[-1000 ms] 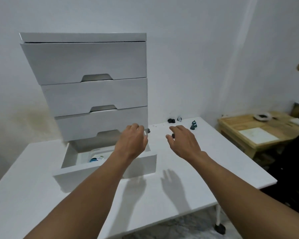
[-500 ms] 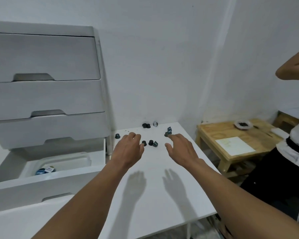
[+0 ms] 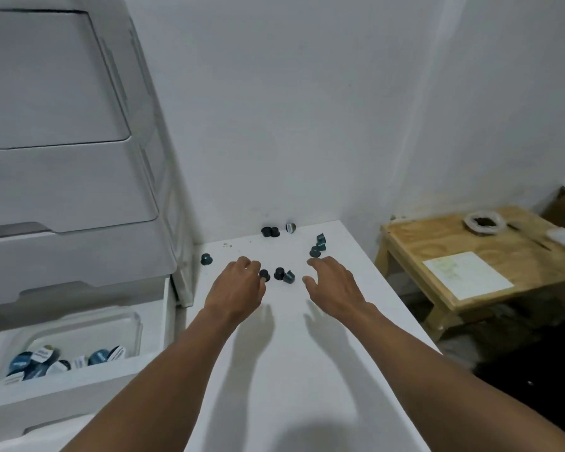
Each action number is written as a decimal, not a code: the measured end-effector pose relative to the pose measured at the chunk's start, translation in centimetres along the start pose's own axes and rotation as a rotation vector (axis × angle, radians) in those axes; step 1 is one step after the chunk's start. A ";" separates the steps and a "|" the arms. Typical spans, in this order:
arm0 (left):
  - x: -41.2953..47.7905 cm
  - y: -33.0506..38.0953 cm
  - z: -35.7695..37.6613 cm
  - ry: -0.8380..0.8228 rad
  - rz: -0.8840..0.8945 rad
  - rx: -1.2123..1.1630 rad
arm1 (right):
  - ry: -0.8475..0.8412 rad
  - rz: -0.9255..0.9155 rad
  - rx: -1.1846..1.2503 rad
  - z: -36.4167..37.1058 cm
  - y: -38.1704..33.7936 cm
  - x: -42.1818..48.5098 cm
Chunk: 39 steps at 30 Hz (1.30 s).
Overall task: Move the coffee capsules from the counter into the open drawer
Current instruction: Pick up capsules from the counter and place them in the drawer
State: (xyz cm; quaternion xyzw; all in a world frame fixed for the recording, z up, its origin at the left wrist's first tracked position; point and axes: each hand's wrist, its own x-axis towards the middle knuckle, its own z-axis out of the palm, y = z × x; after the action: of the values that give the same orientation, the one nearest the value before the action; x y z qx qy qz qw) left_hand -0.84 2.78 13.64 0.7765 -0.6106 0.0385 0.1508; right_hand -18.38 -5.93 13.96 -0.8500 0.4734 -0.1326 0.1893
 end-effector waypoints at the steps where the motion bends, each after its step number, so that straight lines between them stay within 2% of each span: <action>1: 1.2 -0.4 0.7 -0.010 -0.004 -0.009 | -0.006 0.011 0.001 0.4 0.2 1.2; 8: 7.7 -3.2 5.4 -0.110 -0.019 -0.069 | -0.070 0.082 -0.016 4.3 1.4 8.5; 15: 10.2 -5.5 10.5 -0.249 -0.065 -0.142 | -0.139 0.094 -0.024 9.2 3.3 11.4; 23: 13.3 -6.7 14.9 -0.345 -0.098 -0.118 | -0.232 0.108 -0.004 12.2 4.7 16.6; 33: 16.6 -7.4 19.4 -0.384 -0.145 -0.186 | -0.283 0.130 -0.005 16.3 5.9 20.7; 39: 17.4 -7.7 21.4 -0.450 -0.128 -0.137 | -0.276 0.141 -0.014 17.7 7.1 21.4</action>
State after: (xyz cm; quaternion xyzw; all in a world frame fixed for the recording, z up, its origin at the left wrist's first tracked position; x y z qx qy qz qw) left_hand 8.26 -17.95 -3.96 0.7905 -0.5797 -0.1865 0.0654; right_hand -5.56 -24.18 -4.02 -0.8259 0.5024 0.0024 0.2557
